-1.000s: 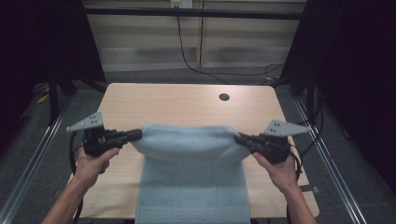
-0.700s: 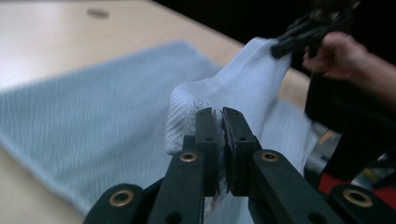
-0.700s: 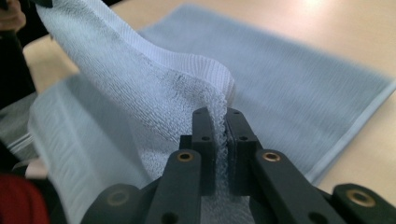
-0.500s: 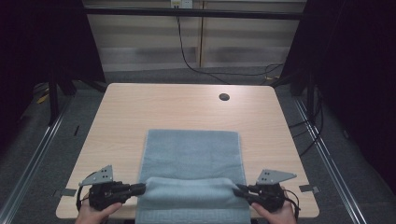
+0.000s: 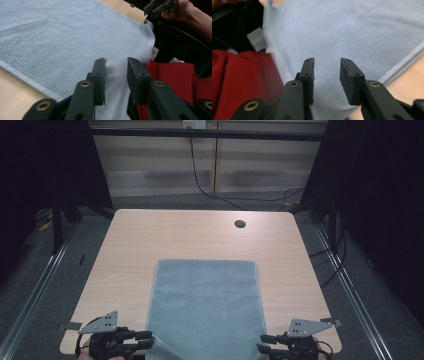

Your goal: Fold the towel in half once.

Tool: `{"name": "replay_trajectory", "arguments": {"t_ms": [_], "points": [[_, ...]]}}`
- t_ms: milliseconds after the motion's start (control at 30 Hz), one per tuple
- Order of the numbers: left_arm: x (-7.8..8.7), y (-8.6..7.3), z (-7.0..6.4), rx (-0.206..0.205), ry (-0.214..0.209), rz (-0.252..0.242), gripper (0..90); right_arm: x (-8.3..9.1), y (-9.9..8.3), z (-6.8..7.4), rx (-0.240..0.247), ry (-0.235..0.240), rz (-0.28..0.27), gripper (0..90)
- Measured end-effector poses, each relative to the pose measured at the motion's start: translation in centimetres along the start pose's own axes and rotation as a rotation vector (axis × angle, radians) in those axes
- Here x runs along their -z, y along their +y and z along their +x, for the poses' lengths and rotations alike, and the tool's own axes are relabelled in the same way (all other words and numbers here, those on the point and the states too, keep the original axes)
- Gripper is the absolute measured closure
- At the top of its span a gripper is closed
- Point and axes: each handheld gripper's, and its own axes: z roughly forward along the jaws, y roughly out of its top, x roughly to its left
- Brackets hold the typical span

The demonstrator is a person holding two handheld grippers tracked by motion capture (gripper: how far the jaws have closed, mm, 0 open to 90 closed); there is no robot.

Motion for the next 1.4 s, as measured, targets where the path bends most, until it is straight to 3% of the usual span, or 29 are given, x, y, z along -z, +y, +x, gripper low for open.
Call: {"name": "replay_trajectory", "arguments": {"t_ms": [33,67,100,167,200,233,267,300,333,367,400,433,500,567,600,700,767,900,1100,1400], "points": [[0.0,0.0,0.0,0.000,0.000,0.000,65.9,0.0,0.0,0.0,0.000,0.000,0.000,65.0],[-0.2,0.4,0.5,0.000,0.010,-0.003,64.8,-0.5,0.7,-0.9,0.001,-0.009,-0.023,64.9],[-0.9,1.3,1.6,-0.005,0.035,0.004,63.5,-0.9,1.1,-1.4,0.007,-0.023,-0.023,64.7],[-1.3,1.8,2.3,-0.012,0.051,0.007,62.6,-1.4,1.5,-2.0,0.008,-0.038,-0.017,64.5],[-2.2,2.7,3.9,0.010,0.082,0.013,60.3,-2.5,2.2,-3.2,0.005,-0.046,-0.003,63.7],[-2.2,2.7,3.9,0.010,0.082,0.013,60.0,-3.1,2.6,-3.9,0.001,-0.051,0.003,62.5],[-2.7,3.0,4.6,0.016,0.091,0.017,60.0,-3.1,2.6,-3.9,0.001,-0.051,0.003,62.5],[-3.7,3.6,6.0,0.035,0.119,0.050,59.8,-4.3,3.5,-5.1,-0.003,-0.057,0.014,61.0],[-3.7,3.6,6.0,0.035,0.119,0.050,59.0,-4.3,3.5,-5.1,-0.003,-0.057,0.014,61.0],[-4.1,3.9,6.6,0.038,0.129,0.068,58.0,-5.5,4.5,-6.2,-0.008,-0.074,0.024,56.4],[-4.8,4.5,7.7,0.040,0.166,0.074,57.1,-6.0,4.9,-6.7,-0.006,-0.083,0.031,55.5],[-4.8,4.5,7.7,0.040,0.166,0.074,56.8,-6.0,4.9,-6.7,-0.006,-0.083,0.031,55.5],[-5.6,5.4,9.3,0.057,0.198,0.082,55.5,-7.6,6.2,-7.9,0.002,-0.093,0.044,54.4],[-5.9,5.7,9.9,0.068,0.202,0.087,55.4,-8.0,6.6,-8.3,0.006,-0.102,0.048,53.7],[-6.5,6.1,10.9,0.062,0.248,0.097,54.5,-8.9,7.2,-9.0,0.006,-0.104,0.051,53.6],[-7.0,6.1,11.6,0.083,0.258,0.087,54.7,-10.2,7.6,-9.8,0.003,-0.136,0.073,53.3],[-7.8,5.8,11.7,0.062,0.268,0.140,53.8,-11.0,7.5,-10.3,0.003,-0.151,0.095,53.3],[-7.7,5.2,11.2,0.036,0.274,0.127,53.5,-11.6,7.0,-10.0,0.021,-0.172,0.123,51.5],[-7.1,4.1,9.9,0.014,0.254,0.130,54.3,-11.0,6.2,-8.9,0.010,-0.131,0.135,49.7],[-6.1,2.7,7.2,-0.014,0.226,0.155,54.6,-9.8,4.5,-6.4,0.055,-0.114,0.142,49.9]]}}
